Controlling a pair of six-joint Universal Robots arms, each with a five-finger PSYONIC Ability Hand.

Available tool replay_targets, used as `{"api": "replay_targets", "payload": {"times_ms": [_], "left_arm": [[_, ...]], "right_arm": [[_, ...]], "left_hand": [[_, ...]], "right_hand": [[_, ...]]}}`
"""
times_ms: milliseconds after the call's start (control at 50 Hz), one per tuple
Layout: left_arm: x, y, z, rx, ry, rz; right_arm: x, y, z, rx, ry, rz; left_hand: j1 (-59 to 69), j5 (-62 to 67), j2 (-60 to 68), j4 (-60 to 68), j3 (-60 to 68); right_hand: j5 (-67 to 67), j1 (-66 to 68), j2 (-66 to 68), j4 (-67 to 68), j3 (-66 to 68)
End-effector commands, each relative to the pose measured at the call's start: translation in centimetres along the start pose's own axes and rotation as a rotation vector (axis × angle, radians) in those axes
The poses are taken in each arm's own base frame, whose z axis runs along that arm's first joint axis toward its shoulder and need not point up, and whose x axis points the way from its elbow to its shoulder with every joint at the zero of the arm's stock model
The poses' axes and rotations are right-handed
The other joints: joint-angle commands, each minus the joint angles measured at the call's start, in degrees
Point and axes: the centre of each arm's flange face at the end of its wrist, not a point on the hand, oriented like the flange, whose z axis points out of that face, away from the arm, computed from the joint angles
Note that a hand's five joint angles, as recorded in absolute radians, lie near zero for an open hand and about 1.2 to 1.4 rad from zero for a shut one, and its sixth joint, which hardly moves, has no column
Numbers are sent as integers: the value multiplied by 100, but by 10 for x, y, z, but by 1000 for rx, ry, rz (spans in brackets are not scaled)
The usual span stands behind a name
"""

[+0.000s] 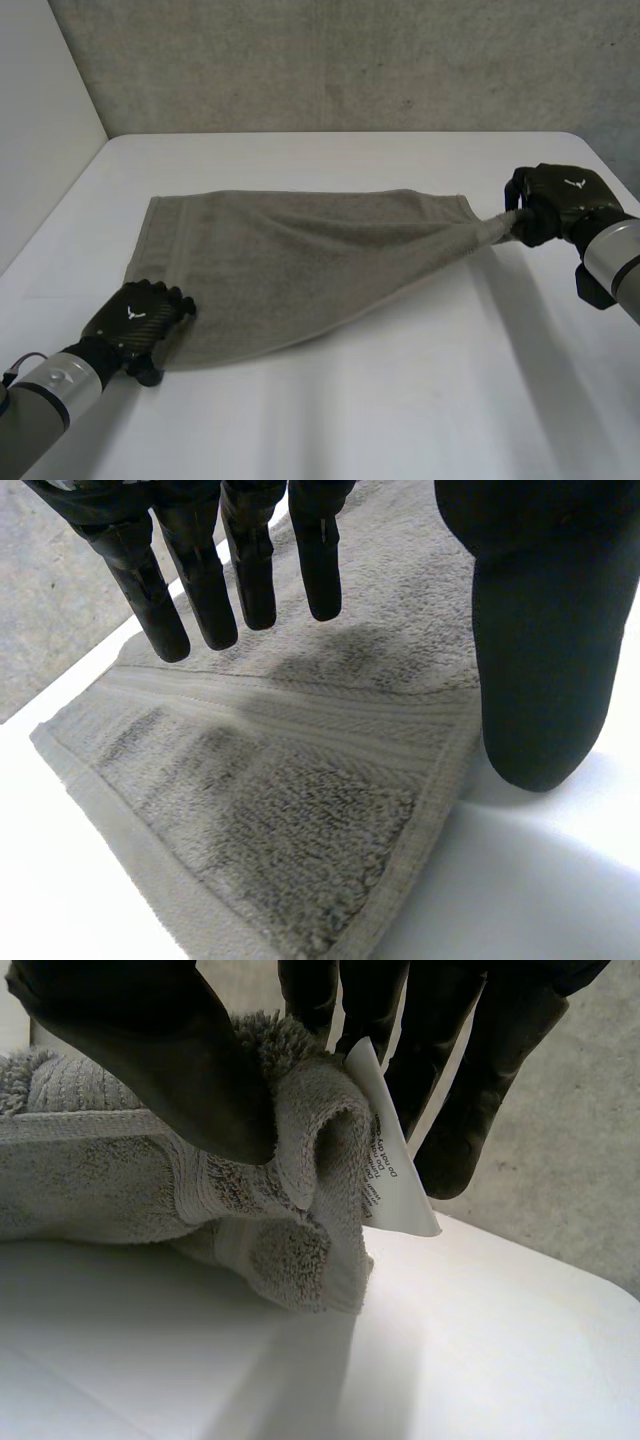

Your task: Fold the towel.

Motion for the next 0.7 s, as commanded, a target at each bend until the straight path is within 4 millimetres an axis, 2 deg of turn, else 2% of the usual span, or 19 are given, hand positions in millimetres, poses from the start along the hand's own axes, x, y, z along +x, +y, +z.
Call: {"api": "replay_targets", "payload": {"times_ms": [20,240,500,600,640,700], "left_arm": [[-5,0,0,1,-14,-23],[-7,-1,2,8,-17,-65],[4,-10,2,36,25,-146],[16,-18,3,60,65,-180],[22,-22,2,70,85,-195],[26,-24,2,79,96,-195]], "right_arm": [[-5,-9,1,20,-14,3],[-21,-21,-3,18,-59,63],[-16,-46,6,86,-56,198],[-11,-36,14,59,-46,208],[-9,-23,19,20,-40,218],[-9,-16,22,0,-40,223]], "left_hand": [[472,473,466,471,468],[590,591,584,589,586],[573,574,567,572,569],[505,507,499,505,502],[455,456,449,454,452],[455,456,449,454,452]], "right_hand": [[350,323,377,292,501],[350,323,377,292,501],[350,323,377,292,501],[350,323,377,292,501],[350,323,377,292,501],[350,323,377,292,501]]}}
